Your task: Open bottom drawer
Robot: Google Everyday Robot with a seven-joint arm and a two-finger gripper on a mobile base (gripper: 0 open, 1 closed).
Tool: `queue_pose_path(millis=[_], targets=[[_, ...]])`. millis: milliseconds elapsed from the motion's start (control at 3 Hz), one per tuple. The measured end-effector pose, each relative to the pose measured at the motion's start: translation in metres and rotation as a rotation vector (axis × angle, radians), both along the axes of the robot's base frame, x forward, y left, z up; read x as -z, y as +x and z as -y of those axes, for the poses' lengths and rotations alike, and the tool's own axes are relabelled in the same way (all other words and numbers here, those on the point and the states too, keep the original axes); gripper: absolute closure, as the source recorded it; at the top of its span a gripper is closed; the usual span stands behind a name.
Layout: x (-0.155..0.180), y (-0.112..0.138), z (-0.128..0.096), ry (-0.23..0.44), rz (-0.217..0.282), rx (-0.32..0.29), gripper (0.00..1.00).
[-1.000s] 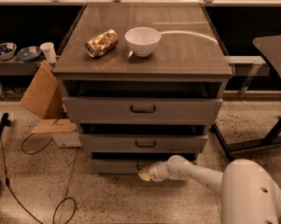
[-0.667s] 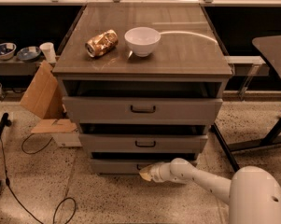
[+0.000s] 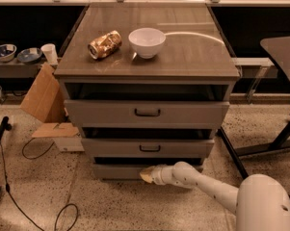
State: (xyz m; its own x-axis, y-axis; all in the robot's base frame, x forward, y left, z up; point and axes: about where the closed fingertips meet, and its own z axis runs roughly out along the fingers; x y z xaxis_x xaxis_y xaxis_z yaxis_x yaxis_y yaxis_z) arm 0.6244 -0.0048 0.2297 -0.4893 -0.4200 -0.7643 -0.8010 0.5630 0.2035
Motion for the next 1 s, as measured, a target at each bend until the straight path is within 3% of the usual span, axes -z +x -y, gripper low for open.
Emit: queue_pose_path(millis=[667,1000], targets=[[0.011,0.014,0.0,-0.022,0.011,0.043,1.0],[0.014,0.02,0.005,-0.032,0.054,0.047,1.0]])
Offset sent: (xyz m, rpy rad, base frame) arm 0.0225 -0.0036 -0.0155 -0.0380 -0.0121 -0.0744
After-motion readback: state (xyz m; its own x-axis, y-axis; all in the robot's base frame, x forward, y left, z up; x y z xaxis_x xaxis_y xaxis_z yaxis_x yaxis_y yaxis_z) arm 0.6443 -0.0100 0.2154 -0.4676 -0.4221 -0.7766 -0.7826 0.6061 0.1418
